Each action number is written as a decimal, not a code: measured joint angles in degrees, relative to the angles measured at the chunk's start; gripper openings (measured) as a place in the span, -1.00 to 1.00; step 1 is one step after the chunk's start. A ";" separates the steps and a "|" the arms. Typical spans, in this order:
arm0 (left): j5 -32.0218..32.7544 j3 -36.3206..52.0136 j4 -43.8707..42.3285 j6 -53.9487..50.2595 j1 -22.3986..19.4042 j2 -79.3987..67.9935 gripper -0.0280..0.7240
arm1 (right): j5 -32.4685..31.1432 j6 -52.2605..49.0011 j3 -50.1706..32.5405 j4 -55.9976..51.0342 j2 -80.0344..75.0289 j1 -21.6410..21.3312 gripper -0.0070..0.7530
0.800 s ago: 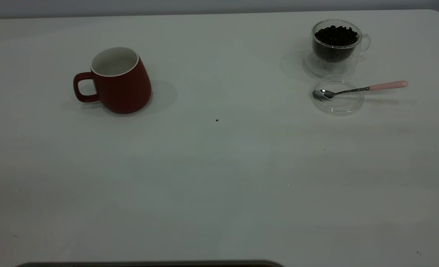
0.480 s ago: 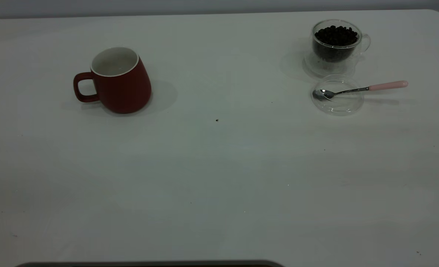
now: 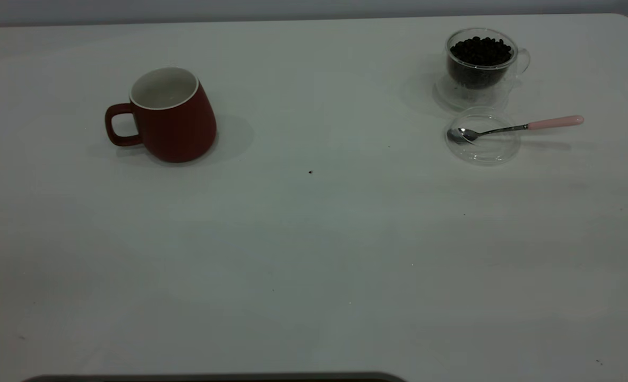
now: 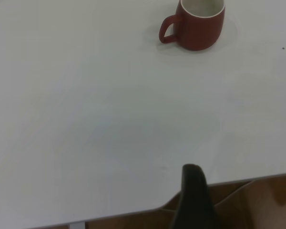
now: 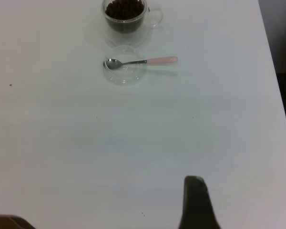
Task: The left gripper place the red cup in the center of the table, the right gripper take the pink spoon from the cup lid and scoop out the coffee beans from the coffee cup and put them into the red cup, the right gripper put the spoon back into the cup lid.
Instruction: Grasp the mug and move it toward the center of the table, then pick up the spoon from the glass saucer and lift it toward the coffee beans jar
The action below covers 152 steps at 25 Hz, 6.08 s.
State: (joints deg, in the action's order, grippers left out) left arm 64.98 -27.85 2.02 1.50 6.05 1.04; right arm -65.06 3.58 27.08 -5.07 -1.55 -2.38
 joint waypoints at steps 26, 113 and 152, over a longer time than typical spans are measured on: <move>-0.18 -0.13 0.00 -0.86 0.00 -0.89 0.64 | 0.00 0.00 0.00 0.00 0.00 0.00 0.43; -34.95 -66.64 22.03 82.74 13.13 -140.35 0.64 | 0.00 0.00 0.00 0.00 0.00 0.00 0.43; 1.55 -11.40 0.00 0.45 11.68 -40.22 0.64 | 0.00 0.00 0.00 -0.05 0.00 0.00 0.43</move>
State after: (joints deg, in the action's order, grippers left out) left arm 66.54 -39.25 2.02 1.95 17.73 -39.18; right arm -65.06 3.58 27.08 -5.12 -1.55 -2.38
